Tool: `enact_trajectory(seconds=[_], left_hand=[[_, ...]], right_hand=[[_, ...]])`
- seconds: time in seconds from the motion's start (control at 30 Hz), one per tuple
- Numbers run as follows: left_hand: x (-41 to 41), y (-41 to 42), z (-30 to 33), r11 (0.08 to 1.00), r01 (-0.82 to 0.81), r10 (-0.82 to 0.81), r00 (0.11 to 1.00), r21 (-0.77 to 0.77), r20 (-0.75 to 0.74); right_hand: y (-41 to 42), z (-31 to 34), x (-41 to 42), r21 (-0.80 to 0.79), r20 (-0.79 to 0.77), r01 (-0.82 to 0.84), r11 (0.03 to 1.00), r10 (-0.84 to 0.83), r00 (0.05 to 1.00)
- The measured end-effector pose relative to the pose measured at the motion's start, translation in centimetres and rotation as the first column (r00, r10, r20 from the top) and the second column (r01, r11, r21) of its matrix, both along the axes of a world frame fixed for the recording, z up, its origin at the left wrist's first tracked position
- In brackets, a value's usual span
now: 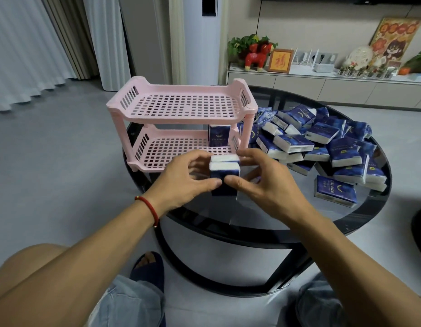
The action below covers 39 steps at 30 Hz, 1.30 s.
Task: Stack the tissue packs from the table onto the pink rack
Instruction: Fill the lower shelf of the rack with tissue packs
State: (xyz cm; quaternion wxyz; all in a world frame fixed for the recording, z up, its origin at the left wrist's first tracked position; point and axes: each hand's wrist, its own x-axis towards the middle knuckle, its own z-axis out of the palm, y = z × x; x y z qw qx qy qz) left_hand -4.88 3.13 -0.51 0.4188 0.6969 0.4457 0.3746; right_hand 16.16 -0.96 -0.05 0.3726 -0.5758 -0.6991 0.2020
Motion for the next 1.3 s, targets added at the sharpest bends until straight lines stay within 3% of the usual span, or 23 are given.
enact_trajectory(seconds=[0.13, 0.37, 0.63, 0.87, 1.1, 1.3], left_hand=[[-0.2, 1.7, 0.4, 0.992, -0.109, 0.109, 0.994, 0.064, -0.001], [1.9, 5.2, -0.7, 0.94, -0.327, 0.323, 0.945, 0.099, 0.057], [4.4, 9.8, -1.9, 0.963, -0.265, 0.267, 0.959, 0.041, -0.09], [4.6, 10.1, -2.9, 0.93, -0.362, 0.366, 0.926, 0.058, -0.093], [5.4, 10.4, -2.2, 0.946, -0.307, 0.322, 0.868, 0.1, -0.379], [4.6, 12.0, -1.4, 0.968, -0.25, 0.244, 0.903, 0.03, -0.354]], right_hand=[[0.5, 0.8, 0.7, 0.021, -0.106, 0.136, 0.99, -0.133, 0.985], [1.9, 0.9, 0.9, 0.035, -0.135, 0.248, 0.968, -0.241, 0.961], [4.3, 0.7, 0.3, -0.019, -0.089, 0.242, 0.97, -0.243, 0.966], [5.0, 0.4, 0.0, -0.06, -0.073, 0.237, 0.97, -0.241, 0.968], [4.7, 0.3, -0.1, -0.057, -0.084, 0.205, 0.977, -0.209, 0.974], [5.3, 0.3, 0.2, -0.05, -0.102, 0.204, 0.978, -0.208, 0.973]])
